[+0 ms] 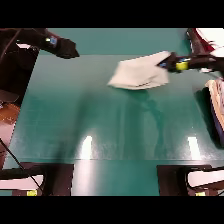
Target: Fold the shirts.
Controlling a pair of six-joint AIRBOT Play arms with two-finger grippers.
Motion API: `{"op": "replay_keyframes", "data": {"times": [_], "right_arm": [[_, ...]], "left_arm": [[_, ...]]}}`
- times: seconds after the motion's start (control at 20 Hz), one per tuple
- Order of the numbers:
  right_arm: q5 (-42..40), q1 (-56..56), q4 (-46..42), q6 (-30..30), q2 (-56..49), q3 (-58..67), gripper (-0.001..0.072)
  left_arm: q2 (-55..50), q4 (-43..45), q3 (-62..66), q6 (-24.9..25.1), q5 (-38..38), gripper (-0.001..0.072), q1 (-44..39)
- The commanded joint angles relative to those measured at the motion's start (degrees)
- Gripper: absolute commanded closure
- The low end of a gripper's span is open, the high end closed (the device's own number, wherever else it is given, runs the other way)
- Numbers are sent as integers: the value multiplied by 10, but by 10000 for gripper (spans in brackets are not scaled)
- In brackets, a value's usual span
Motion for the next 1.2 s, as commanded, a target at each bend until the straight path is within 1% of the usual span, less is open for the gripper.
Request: {"op": "replay_keyframes", "data": {"times": [0.0,0.15,0.25,0.35,0.5,0.6,0.7,0.9,1.0,1.15], "right_arm": [[4,-139,-48,8,67,-1,694],[-5,-234,-48,-8,75,-1,694],[-32,-285,-42,-20,67,-1,694],[-49,-320,-43,-25,47,16,694],[-46,-347,-42,-25,5,80,694],[-39,-355,-42,-25,-10,137,694],[-24,-358,-42,-39,-10,192,694],[38,-385,-42,-37,-9,285,695],[49,-404,-42,-37,12,273,694],[50,-439,-42,-37,65,199,694]], "left_arm": [[0,1,0,0,54,680,-52],[0,1,0,0,70,681,-82],[0,1,0,0,70,680,-95],[0,0,0,-1,70,681,-102],[0,1,0,-2,66,680,-103],[0,1,0,-2,66,681,-103],[-2,1,0,-2,68,680,-102],[-10,5,0,-1,66,680,-103],[-16,5,0,-1,65,680,-103],[-20,5,0,0,65,681,-103]]}}
